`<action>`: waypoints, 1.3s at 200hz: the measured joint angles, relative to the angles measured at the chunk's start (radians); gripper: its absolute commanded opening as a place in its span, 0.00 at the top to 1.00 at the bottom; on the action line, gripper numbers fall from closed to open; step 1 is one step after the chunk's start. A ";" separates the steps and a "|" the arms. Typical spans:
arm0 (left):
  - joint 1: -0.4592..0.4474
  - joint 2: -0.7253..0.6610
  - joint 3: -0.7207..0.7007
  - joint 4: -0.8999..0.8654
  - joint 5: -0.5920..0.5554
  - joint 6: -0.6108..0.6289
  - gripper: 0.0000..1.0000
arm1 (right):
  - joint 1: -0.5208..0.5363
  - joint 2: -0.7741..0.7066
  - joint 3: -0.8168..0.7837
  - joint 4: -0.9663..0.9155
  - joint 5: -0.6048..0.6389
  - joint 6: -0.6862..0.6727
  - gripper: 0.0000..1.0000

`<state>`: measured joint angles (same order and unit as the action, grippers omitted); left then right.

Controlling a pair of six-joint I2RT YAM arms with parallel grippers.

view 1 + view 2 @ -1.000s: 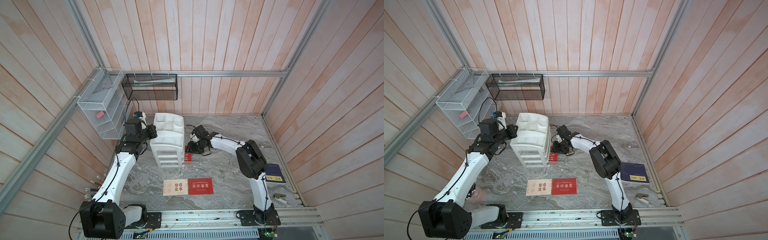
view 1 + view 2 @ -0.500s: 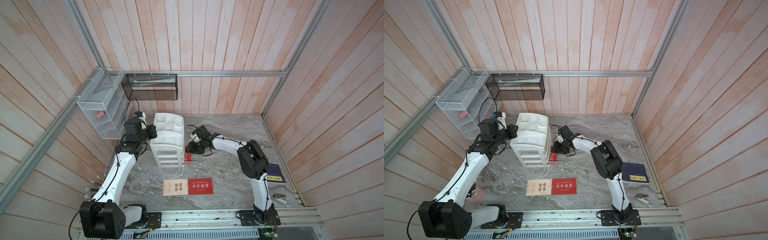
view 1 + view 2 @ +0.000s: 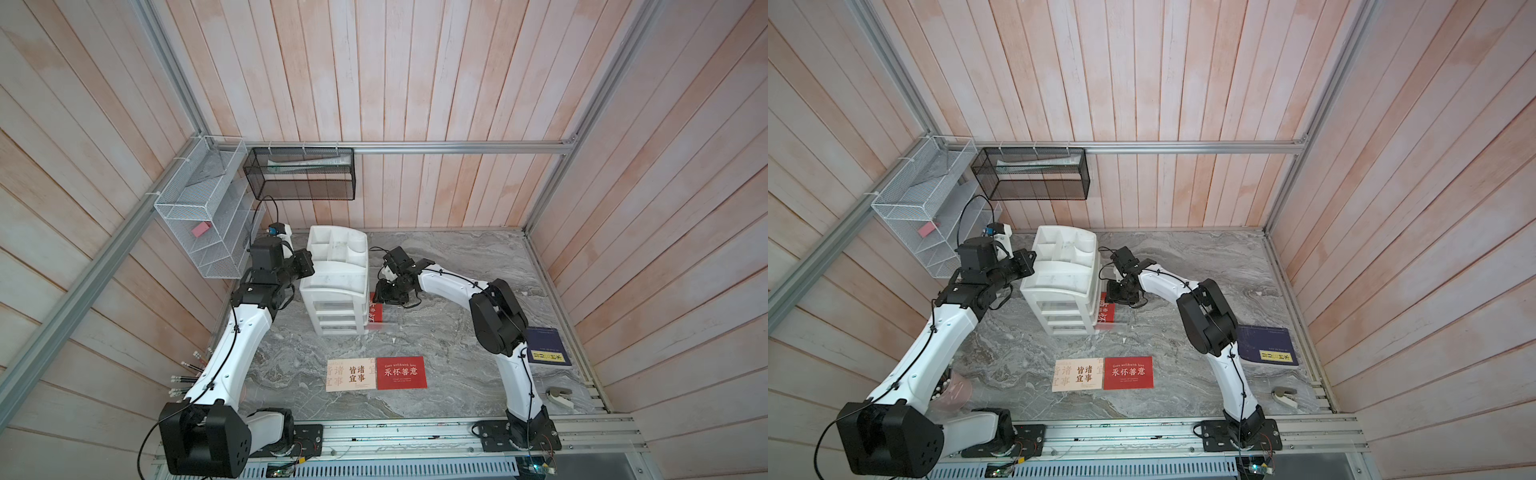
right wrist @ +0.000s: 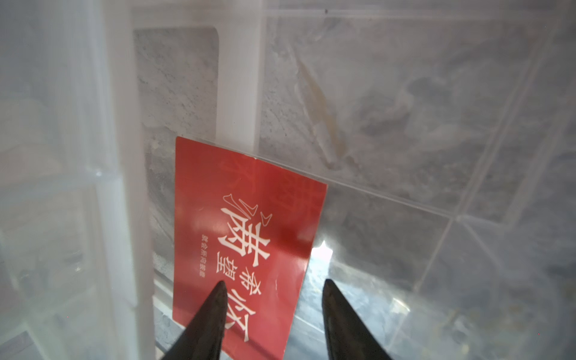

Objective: Take the postcards out of the drawer
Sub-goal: Pick up the postcard from the drawer.

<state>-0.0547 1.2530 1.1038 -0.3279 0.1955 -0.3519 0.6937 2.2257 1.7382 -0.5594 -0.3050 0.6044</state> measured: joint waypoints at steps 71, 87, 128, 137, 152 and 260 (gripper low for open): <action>0.000 0.000 0.000 0.000 0.002 0.001 1.00 | 0.003 0.046 0.063 -0.058 -0.017 -0.022 0.50; 0.000 0.000 0.000 0.000 0.002 0.000 1.00 | 0.003 0.049 0.062 -0.050 -0.046 -0.030 0.50; 0.000 0.000 0.000 0.000 0.002 0.000 1.00 | -0.007 0.043 0.011 0.038 -0.154 -0.031 0.51; 0.000 0.000 0.000 0.000 0.002 0.000 1.00 | -0.013 0.035 -0.008 0.062 -0.174 -0.029 0.51; 0.000 0.000 0.000 0.000 0.002 0.001 1.00 | -0.021 0.018 -0.048 0.109 -0.199 -0.025 0.52; 0.000 0.000 0.001 -0.002 0.002 0.000 1.00 | -0.035 -0.069 -0.222 0.333 -0.296 0.035 0.70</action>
<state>-0.0544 1.2530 1.1049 -0.3302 0.1978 -0.3515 0.6586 2.1567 1.5162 -0.2260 -0.6014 0.6399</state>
